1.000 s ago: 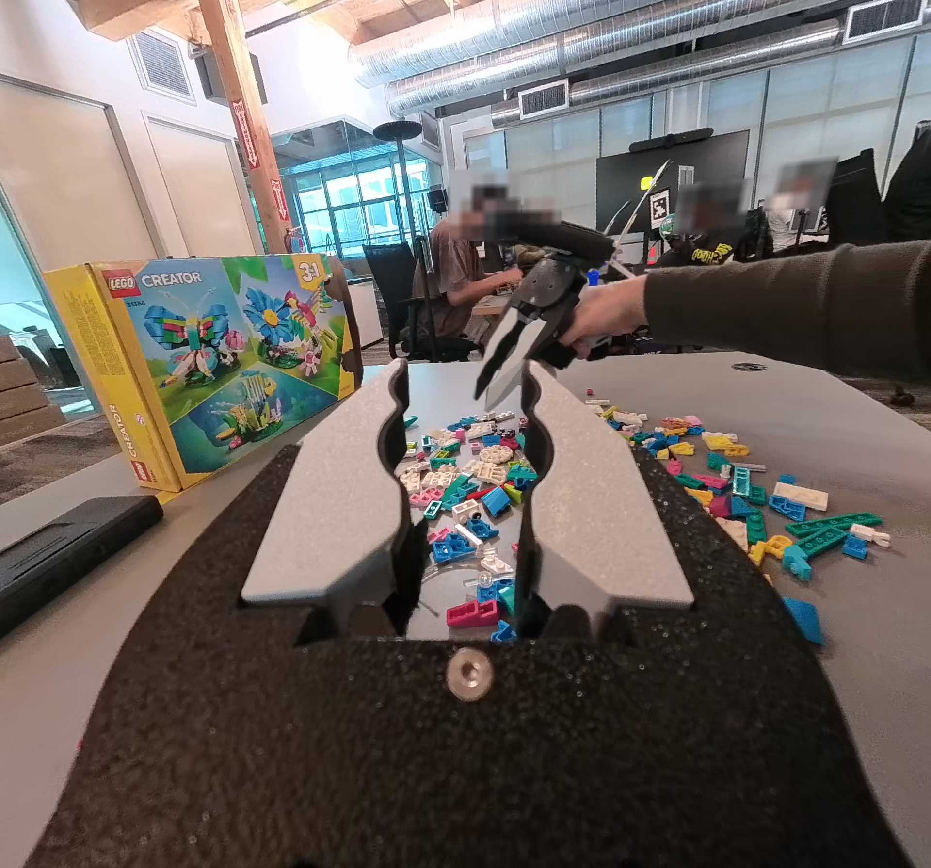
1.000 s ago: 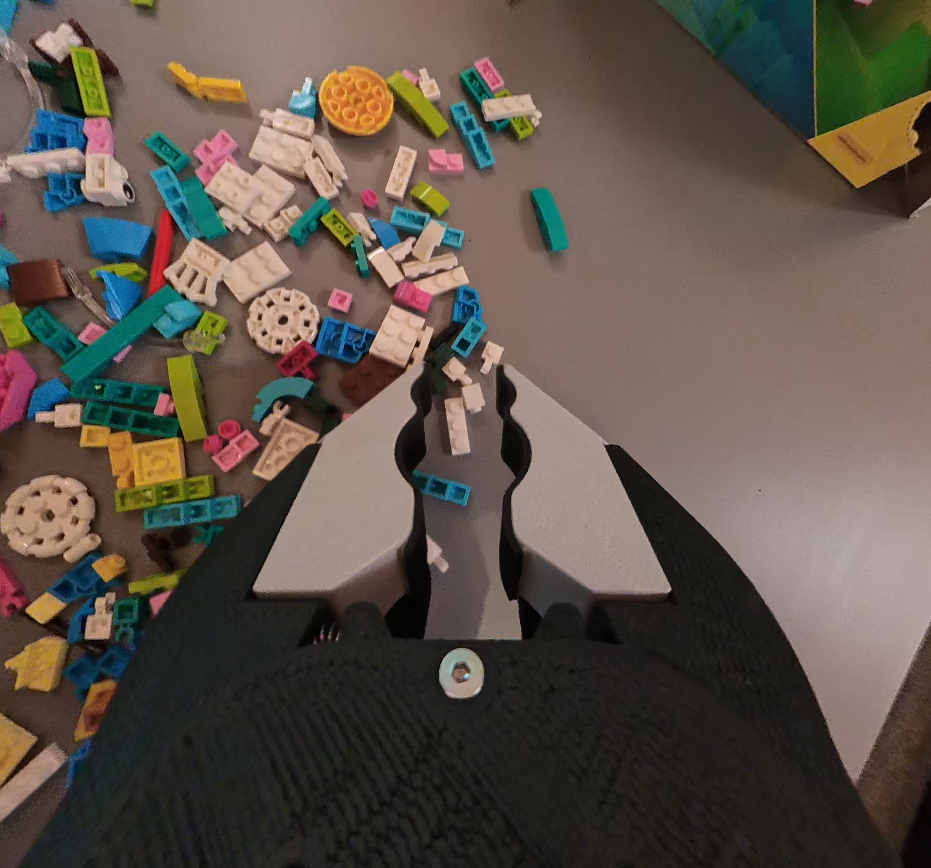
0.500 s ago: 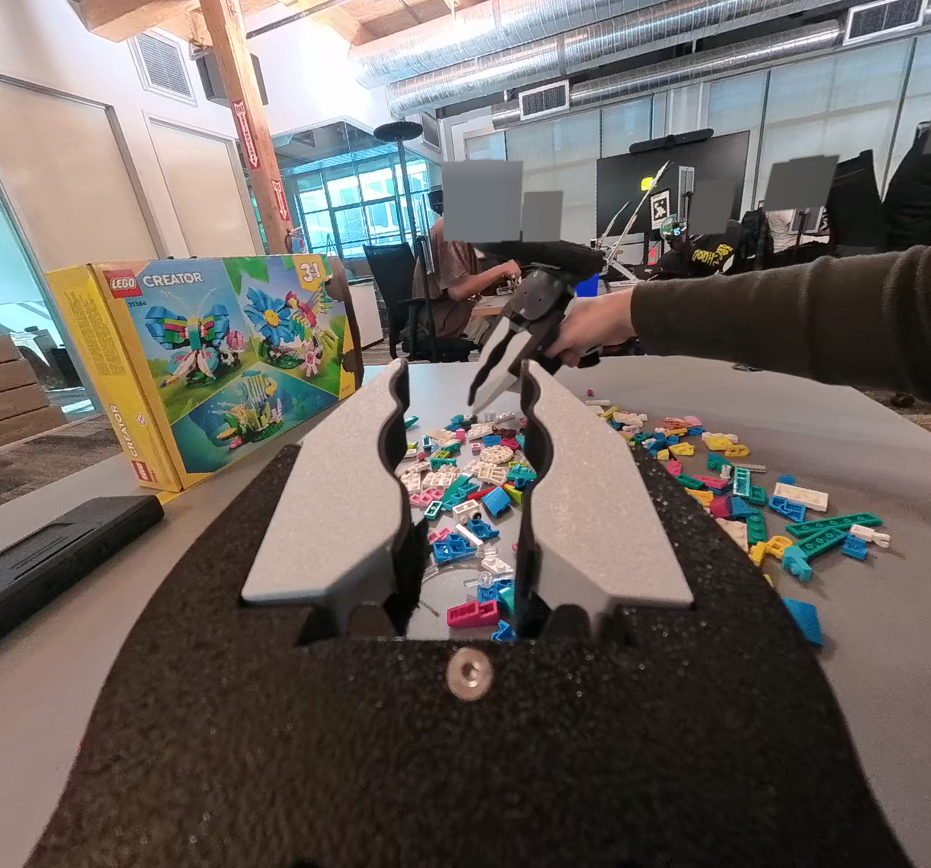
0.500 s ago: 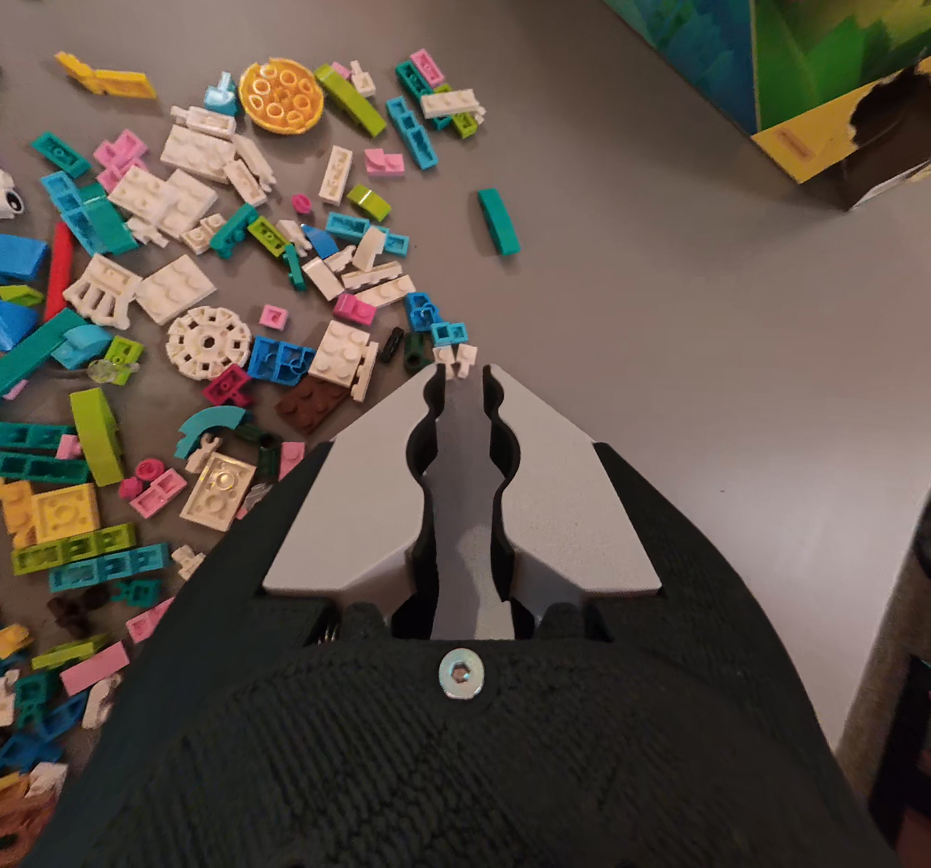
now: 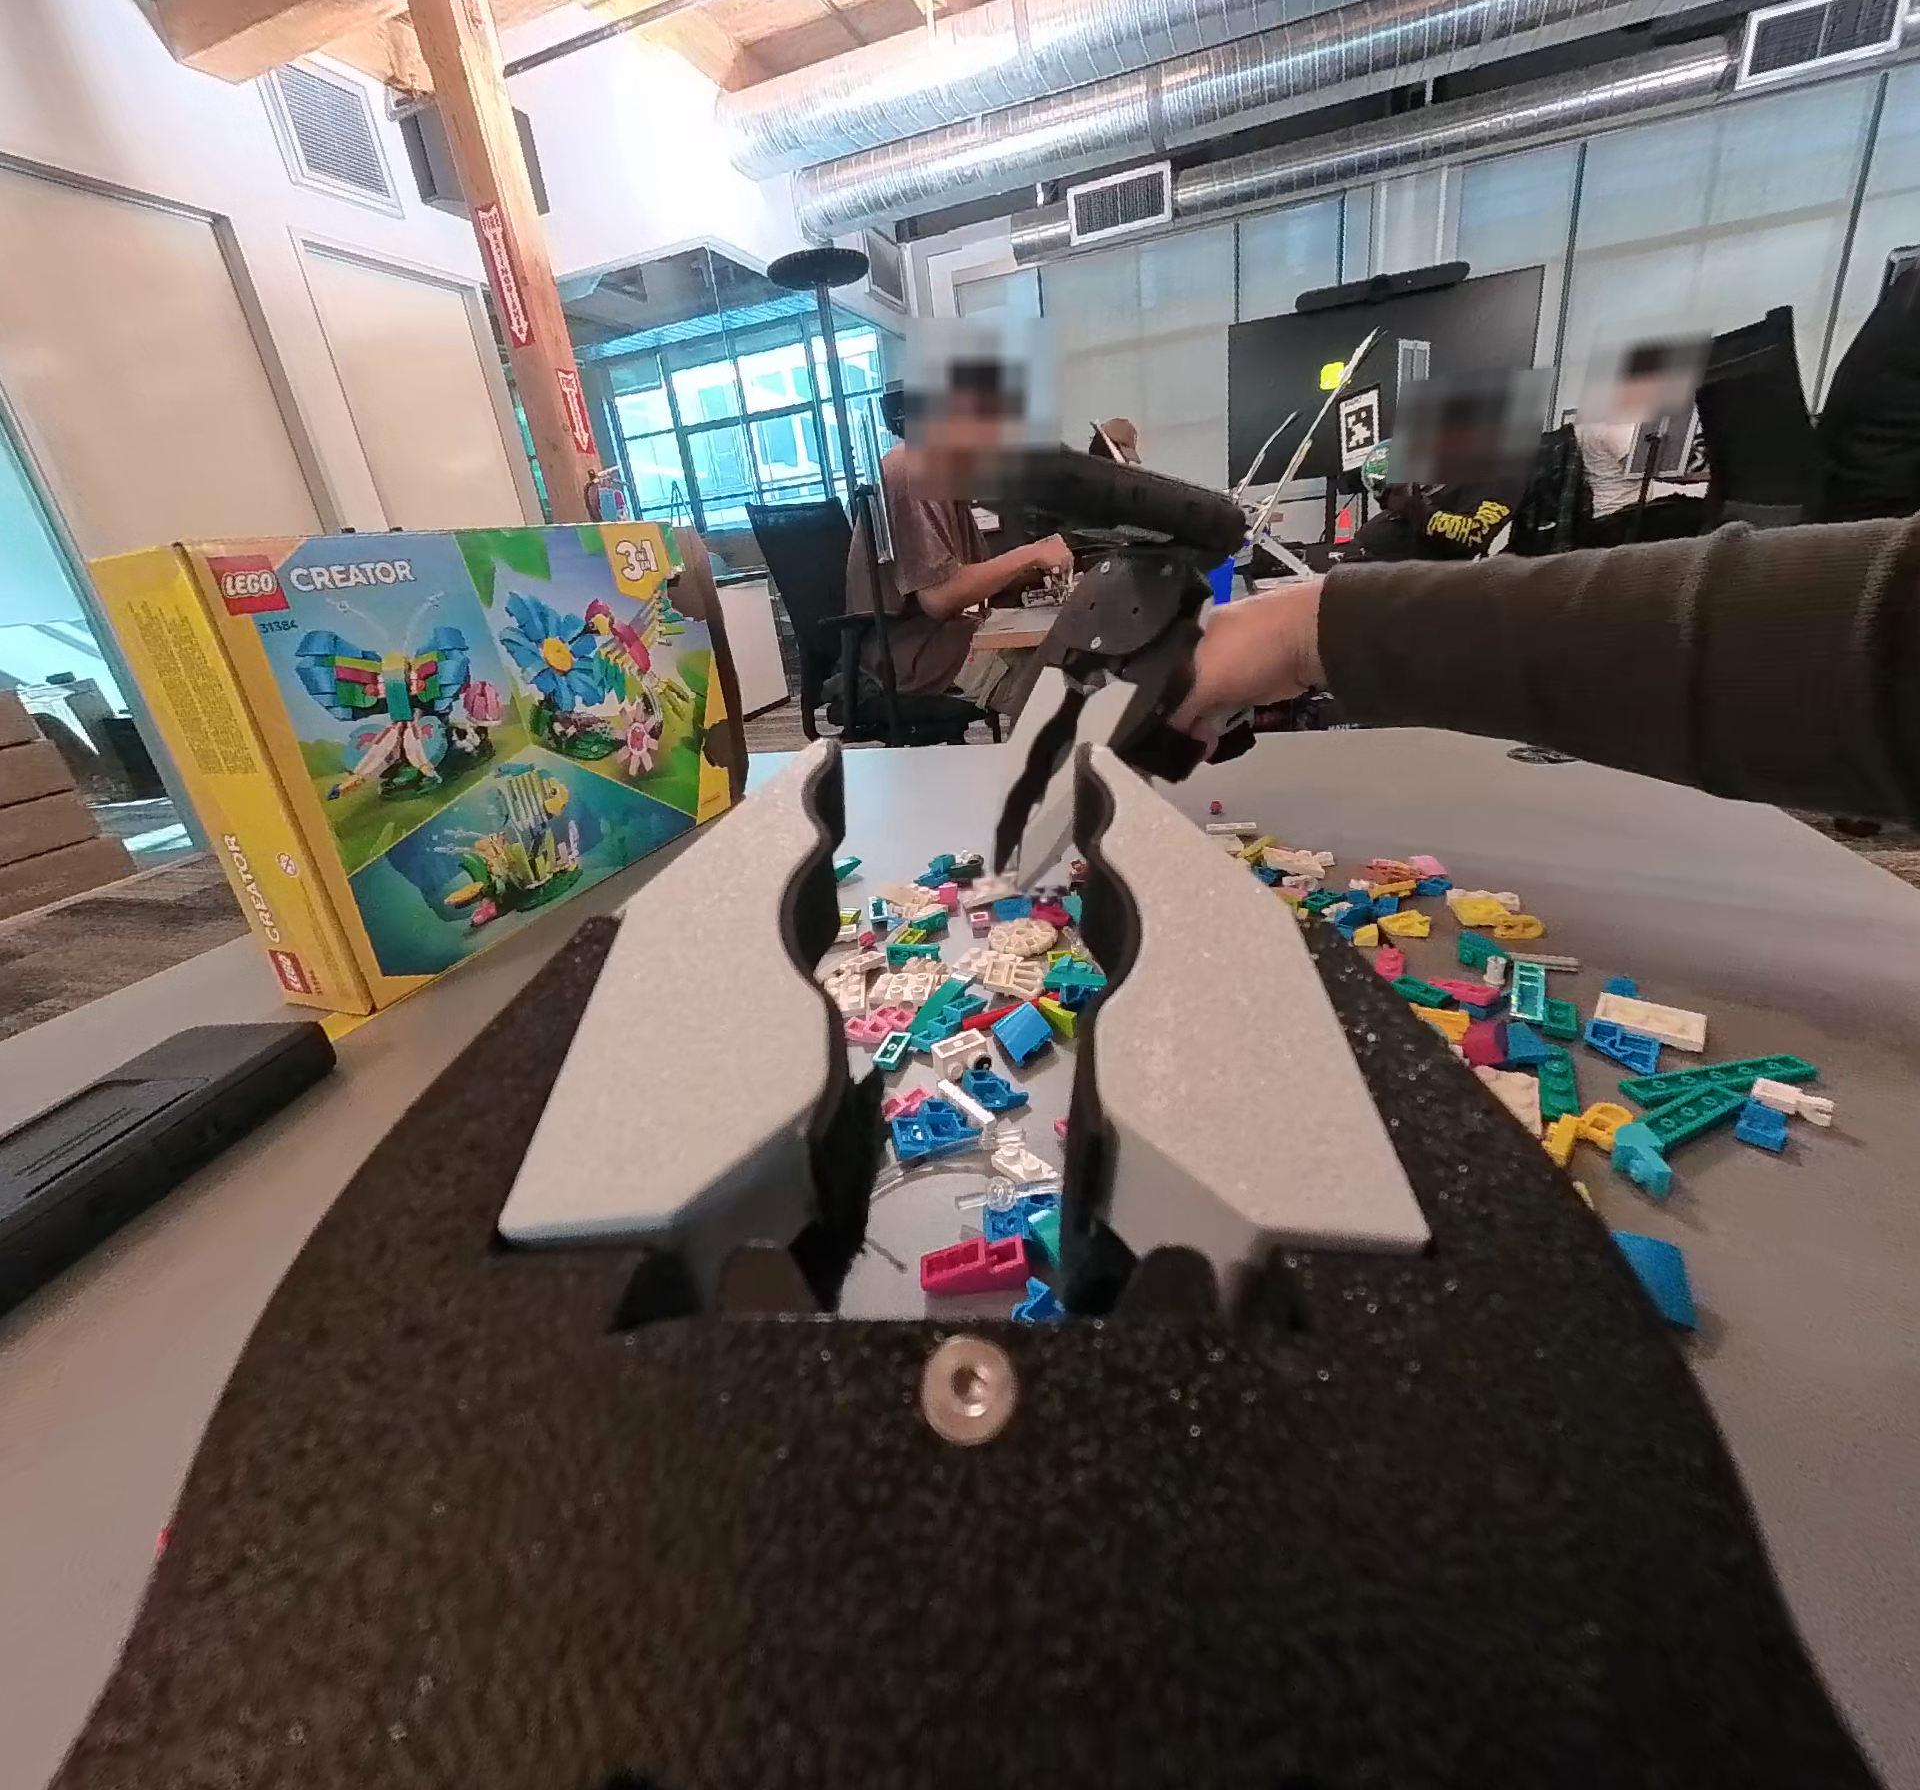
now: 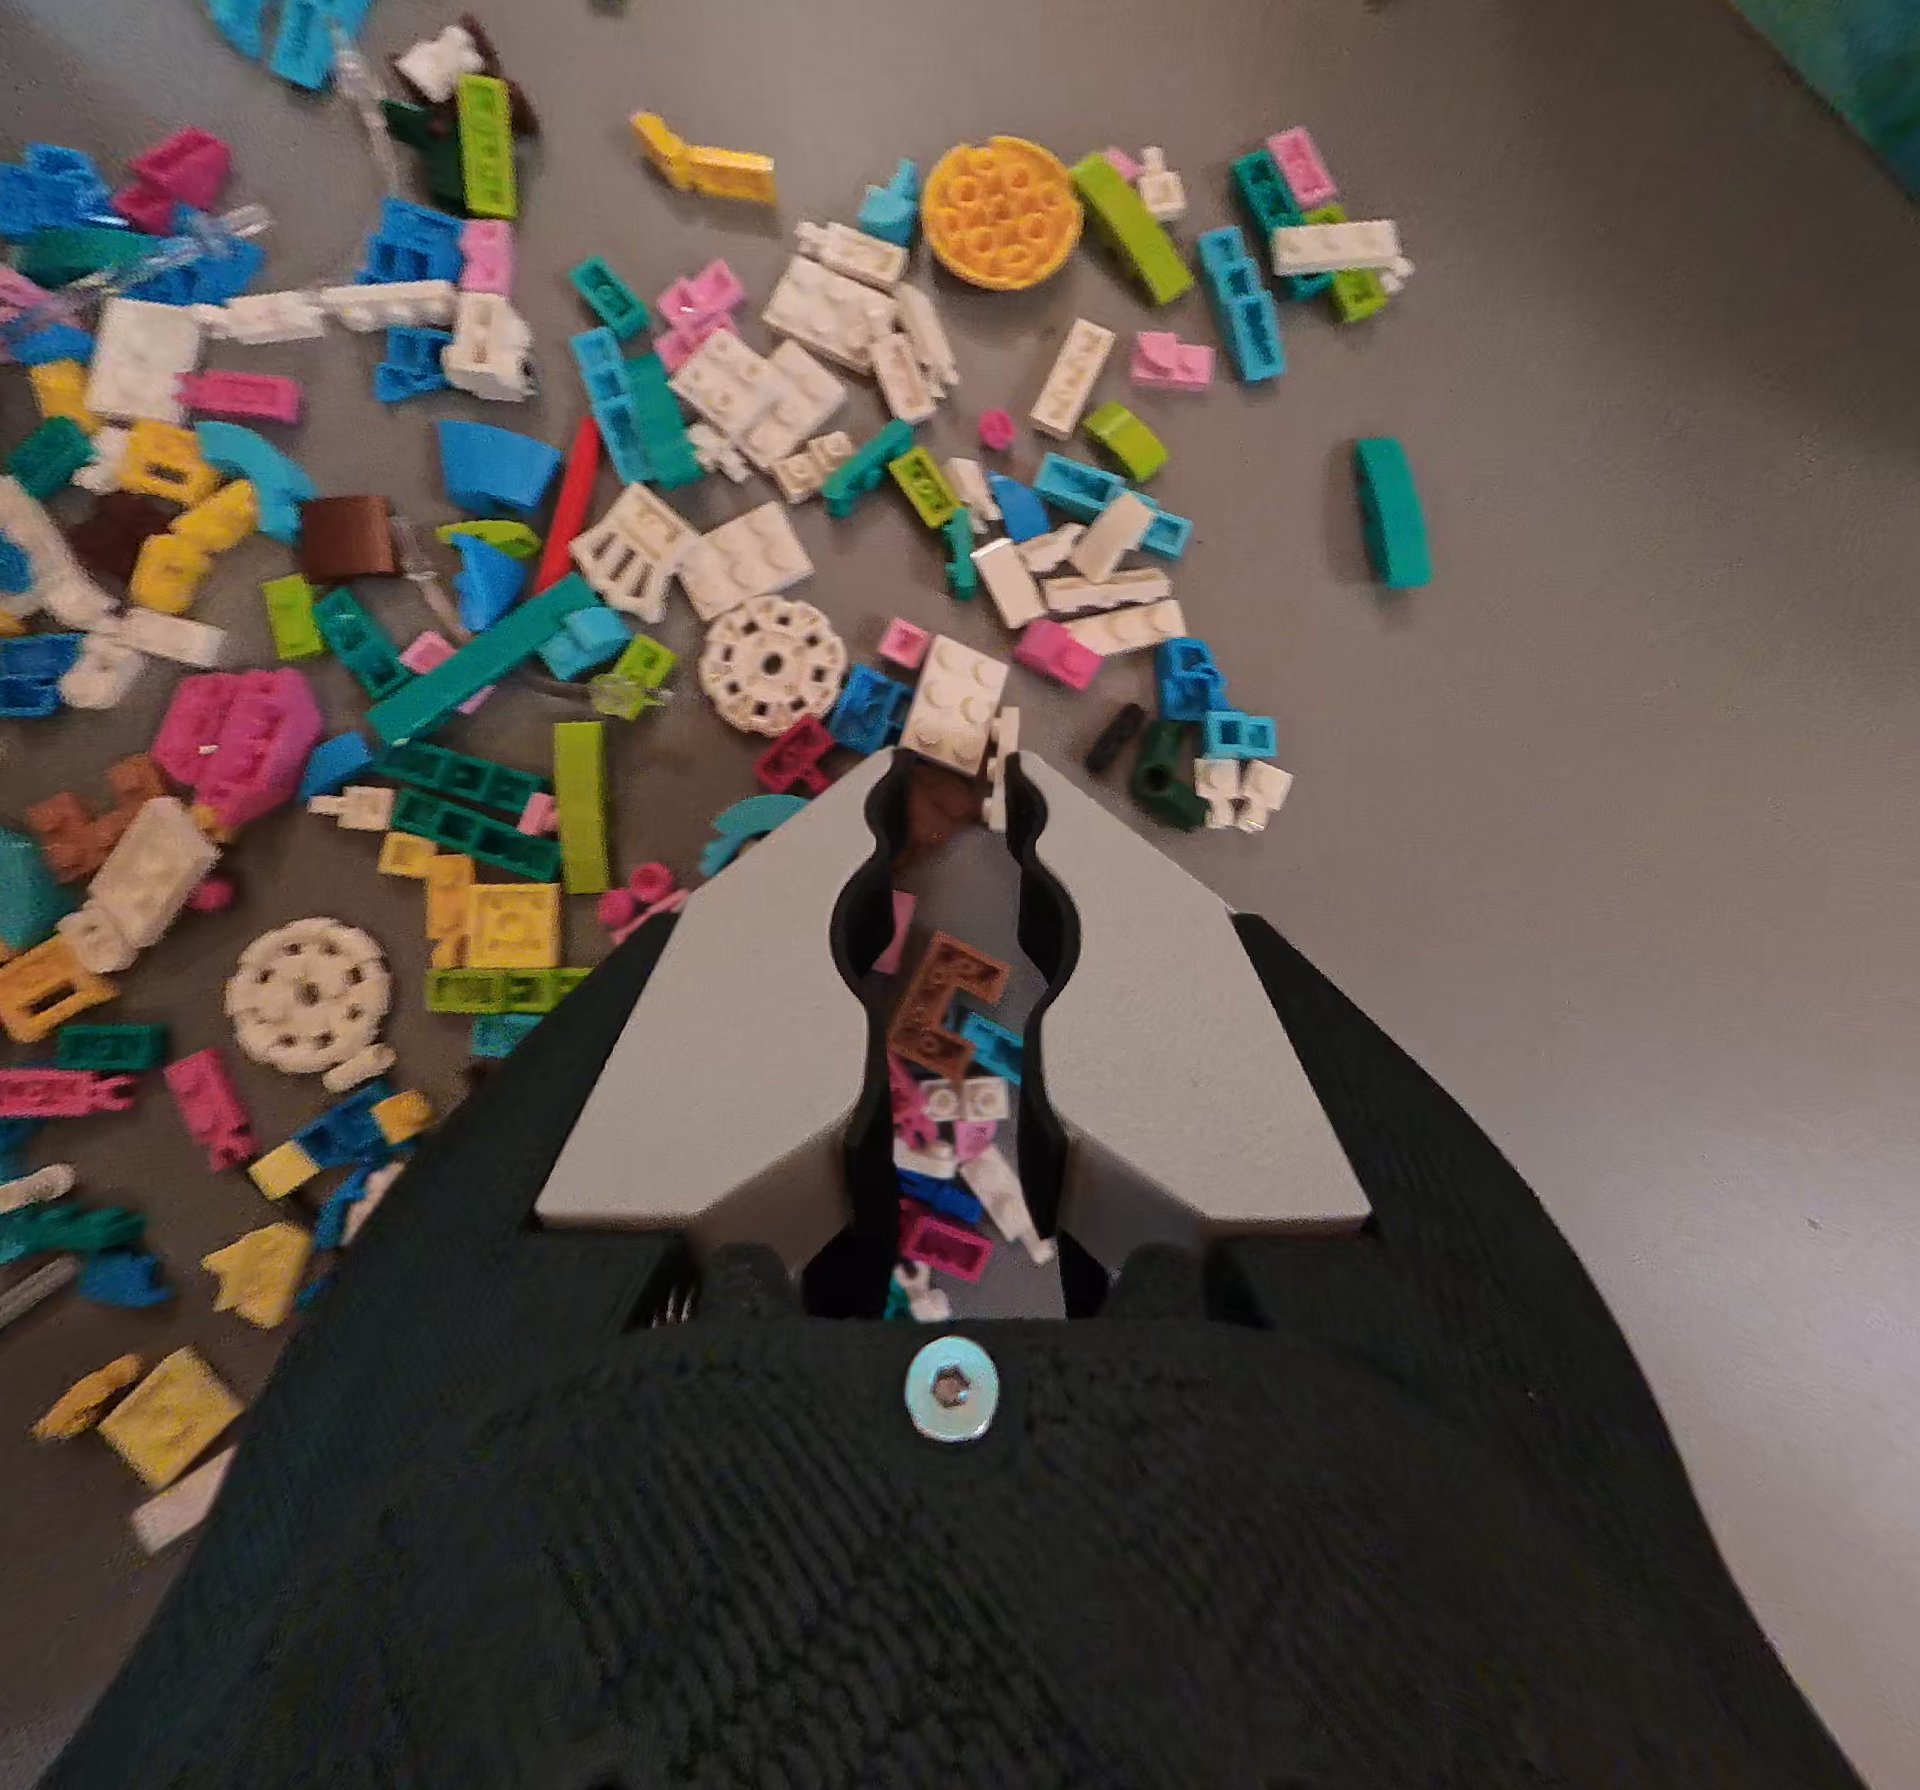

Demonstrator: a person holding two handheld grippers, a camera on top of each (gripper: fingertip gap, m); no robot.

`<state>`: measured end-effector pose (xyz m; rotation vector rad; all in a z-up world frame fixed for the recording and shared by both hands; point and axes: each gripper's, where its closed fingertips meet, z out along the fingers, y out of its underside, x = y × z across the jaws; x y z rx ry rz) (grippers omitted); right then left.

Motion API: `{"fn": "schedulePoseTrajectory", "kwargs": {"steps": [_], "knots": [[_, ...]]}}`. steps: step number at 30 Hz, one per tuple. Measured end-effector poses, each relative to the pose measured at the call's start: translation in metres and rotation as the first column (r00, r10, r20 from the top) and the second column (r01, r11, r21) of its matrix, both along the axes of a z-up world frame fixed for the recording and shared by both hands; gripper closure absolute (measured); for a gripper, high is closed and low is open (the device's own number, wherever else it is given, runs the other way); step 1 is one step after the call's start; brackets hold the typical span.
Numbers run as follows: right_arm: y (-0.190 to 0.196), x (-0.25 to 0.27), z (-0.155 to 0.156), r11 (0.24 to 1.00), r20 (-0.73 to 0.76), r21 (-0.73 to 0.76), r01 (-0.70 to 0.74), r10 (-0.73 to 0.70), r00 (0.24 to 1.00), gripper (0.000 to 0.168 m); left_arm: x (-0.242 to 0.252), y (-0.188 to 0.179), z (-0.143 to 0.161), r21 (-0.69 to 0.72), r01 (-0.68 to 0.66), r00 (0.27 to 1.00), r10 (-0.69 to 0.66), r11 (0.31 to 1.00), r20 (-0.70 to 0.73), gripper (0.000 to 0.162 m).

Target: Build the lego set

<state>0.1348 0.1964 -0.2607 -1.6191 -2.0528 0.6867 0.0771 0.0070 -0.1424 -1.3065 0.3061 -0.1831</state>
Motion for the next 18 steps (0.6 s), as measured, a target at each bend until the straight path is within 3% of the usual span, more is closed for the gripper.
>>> {"fn": "schedulePoseTrajectory", "kwargs": {"steps": [3,9,13,18], "knots": [[-0.013,0.0,0.004,0.998,0.005,-0.041,-0.051,0.051,0.999,0.15,0.0,0.0,0.0,0.0,0.0,1.0,0.0,1.0,0.001,0.121],[0.005,-0.029,0.013,0.998,-0.082,0.061,0.032,-0.027,0.996,0.149,0.0,0.0,0.0,0.0,0.0,1.0,0.0,1.0,0.0,0.121],[0.01,-0.042,0.003,0.995,-0.053,0.092,0.033,-0.029,0.998,0.152,0.0,0.0,0.0,0.0,0.0,1.0,0.0,1.0,-0.002,0.121],[0.037,-0.05,-0.001,0.967,-0.055,0.215,0.134,-0.125,0.991,0.154,0.0,0.0,0.0,0.001,-0.001,1.0,0.001,1.0,0.0,0.121]]}}
